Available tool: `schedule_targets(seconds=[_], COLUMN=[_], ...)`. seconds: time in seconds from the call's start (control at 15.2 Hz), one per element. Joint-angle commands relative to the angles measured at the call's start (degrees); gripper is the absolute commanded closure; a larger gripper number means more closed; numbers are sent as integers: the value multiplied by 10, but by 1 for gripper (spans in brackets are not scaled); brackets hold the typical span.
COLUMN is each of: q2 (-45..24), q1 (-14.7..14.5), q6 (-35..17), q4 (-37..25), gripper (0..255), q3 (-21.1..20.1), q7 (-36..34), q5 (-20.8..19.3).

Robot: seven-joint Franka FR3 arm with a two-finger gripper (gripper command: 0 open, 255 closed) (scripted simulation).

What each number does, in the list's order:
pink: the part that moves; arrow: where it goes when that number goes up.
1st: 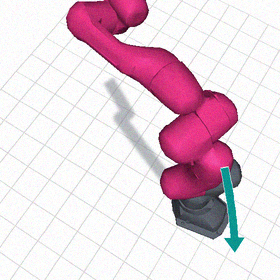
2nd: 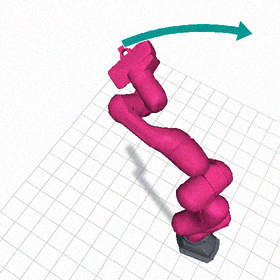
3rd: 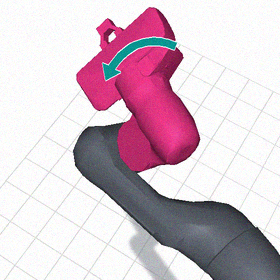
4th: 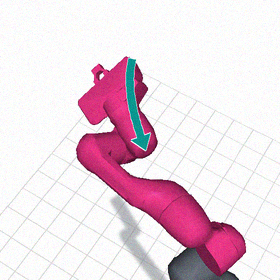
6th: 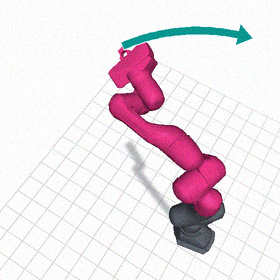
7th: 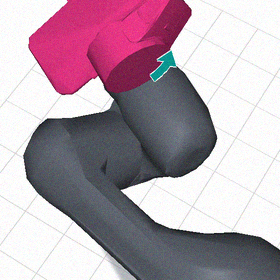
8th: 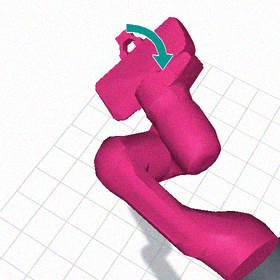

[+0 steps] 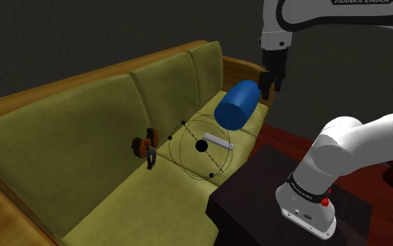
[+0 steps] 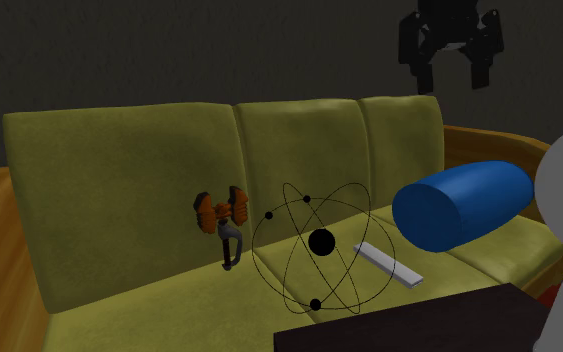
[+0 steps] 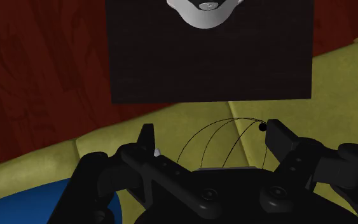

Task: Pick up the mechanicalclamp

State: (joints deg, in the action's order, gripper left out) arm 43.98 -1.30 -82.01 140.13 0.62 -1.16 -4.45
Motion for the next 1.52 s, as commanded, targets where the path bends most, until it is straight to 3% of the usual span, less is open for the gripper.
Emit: schedule_targets(seconds=[0.0, 0.4, 0.86, 1.19, 1.45], q2=[0, -19, -96, -182, -266], q1=[0, -5, -8, 0, 13], q6=[0, -78, -193, -282, -350], q4=[0, 44, 54, 32, -2], gripper=[0, 0, 0, 0, 0], q3=[0, -74, -163, -224, -268], q7=[0, -145, -305, -418, -513], q5=[0, 79, 153, 179, 174])
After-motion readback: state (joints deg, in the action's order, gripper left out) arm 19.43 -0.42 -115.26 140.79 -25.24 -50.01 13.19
